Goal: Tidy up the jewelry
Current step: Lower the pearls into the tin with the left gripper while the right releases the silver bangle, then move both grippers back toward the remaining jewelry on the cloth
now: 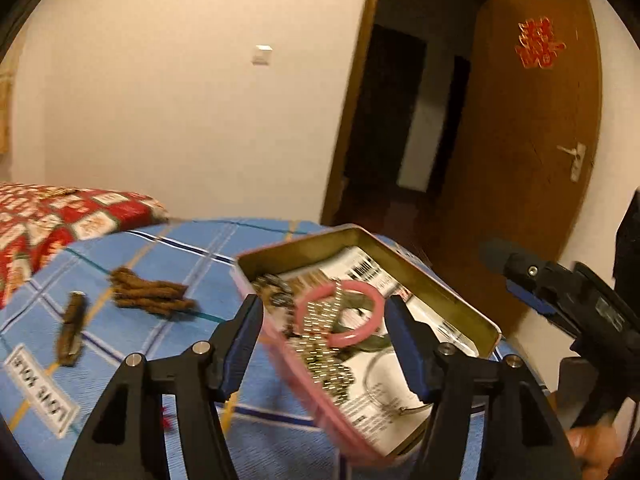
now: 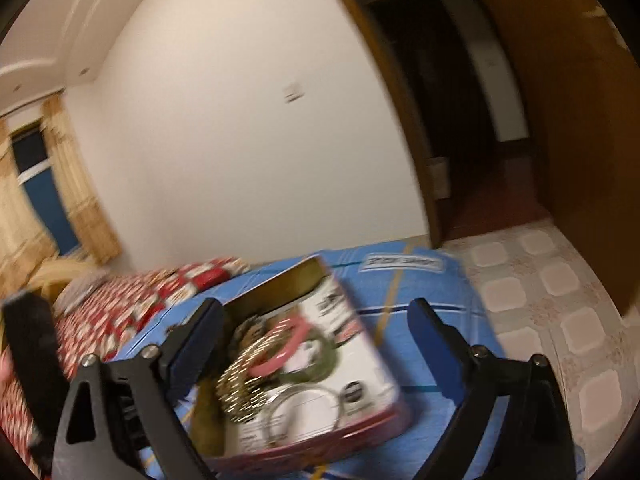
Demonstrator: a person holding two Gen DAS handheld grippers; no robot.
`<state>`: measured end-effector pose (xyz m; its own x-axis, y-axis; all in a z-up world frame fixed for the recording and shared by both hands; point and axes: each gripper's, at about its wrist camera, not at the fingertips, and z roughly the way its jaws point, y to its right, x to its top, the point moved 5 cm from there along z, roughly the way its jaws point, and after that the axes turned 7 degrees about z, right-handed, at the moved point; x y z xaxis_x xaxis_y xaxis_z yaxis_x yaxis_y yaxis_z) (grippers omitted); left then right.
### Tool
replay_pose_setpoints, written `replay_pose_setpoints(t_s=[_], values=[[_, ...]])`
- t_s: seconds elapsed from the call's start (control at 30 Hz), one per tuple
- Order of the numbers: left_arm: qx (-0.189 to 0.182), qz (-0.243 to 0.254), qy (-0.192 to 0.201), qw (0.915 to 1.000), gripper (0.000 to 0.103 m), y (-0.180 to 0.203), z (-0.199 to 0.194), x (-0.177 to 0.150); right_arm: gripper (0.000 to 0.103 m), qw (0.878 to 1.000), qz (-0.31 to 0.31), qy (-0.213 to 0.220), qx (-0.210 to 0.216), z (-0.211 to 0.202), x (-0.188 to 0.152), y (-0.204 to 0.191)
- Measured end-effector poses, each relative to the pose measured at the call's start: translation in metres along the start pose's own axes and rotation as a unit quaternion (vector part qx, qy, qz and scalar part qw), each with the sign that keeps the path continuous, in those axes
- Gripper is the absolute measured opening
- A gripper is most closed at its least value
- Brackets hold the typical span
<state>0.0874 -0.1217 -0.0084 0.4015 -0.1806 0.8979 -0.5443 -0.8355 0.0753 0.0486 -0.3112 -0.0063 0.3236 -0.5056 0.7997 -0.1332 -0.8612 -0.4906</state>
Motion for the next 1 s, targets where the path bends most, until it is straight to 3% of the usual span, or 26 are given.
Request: replay_pose_setpoints(t_s=[0.17,0.47,0.77,0.87,1.0], values=[[0.040,-0.009,-0.004,0.9991,0.063,-0.019,-0.012,-0.009,0.097,0.998,0.054,-0.006,-0.015,0.004,0.005,0.022],[0.073,-0.031,-0.005,0.9968,0.063,-0.041,-0.032,-0.021,0.097,0.998,0.041,-0.005,-0.046,0.003,0.004,0.022],[0.119,-0.037,0.005,0.9922,0.063,-0.091,-0.068,-0.031,0.097,0.998,0.024,0.000,-0.062,-0.007,-0.003,0.012],[0.136,-0.060,0.004,0.9888,0.063,-0.118,-0.080,-0.037,0.098,0.998,0.019,0.000,-0.062,-0.010,-0.008,0.005],[0.141,-0.137,0.010,0.9805,0.063,-0.158,-0.094,-0.046,0.098,0.998,-0.018,0.002,-0.062,-0.012,-0.016,-0.014]])
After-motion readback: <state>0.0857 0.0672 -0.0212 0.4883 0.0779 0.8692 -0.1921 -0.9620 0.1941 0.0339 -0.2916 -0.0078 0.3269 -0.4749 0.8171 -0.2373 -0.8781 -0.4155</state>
